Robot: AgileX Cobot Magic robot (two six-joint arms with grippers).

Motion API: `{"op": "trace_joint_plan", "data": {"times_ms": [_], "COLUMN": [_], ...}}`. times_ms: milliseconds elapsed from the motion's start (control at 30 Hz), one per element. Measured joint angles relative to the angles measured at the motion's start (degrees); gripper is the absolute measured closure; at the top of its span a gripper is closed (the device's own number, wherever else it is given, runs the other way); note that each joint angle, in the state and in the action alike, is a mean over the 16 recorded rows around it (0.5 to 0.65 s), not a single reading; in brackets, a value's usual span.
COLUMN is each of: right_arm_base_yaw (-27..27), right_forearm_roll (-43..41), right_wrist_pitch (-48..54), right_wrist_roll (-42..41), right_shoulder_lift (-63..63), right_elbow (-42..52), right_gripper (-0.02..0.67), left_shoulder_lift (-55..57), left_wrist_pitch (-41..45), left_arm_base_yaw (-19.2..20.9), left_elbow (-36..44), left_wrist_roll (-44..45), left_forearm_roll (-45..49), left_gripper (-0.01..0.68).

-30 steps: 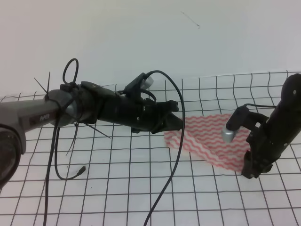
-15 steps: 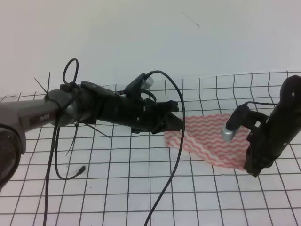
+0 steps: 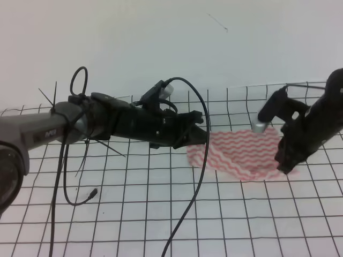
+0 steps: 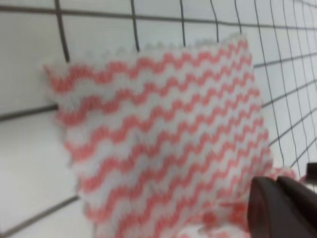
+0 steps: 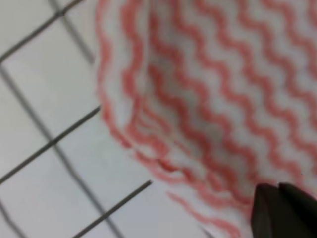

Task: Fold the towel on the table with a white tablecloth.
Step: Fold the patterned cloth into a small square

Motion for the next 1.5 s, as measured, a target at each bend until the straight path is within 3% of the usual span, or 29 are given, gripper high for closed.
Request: {"op": "trace_joint_plan", "data": {"times_ms": [1033, 1167, 1500], "right_arm_base_yaw": [-1.7, -2.2, -2.4], "right_forearm_roll": [-2.4, -2.2, -1.0], "right_wrist_pitch": [-10.4, -11.1, -10.9], "right_wrist_roll": [1.3, 1.3, -1.0], "right_shoulder_lift": [4.5, 5.0, 3.9], "right_elbow": [-6.1, -6.1, -6.2], "right_gripper": [0.648, 0.649, 0.649], "left_shoulder_lift": [4.3, 4.6, 4.0], "left_wrist_pitch": [-6.3, -6.3, -2.6], "left_arm_base_yaw": [0.0, 0.0, 1.7], "left_elbow": [-3.5, -3.7, -5.8], "left_wrist_roll": [2.2, 2.5, 4.7], "left_forearm_roll": [-0.5, -1.0, -1.0], "left_gripper": [0.665, 0.62, 0.427]}}
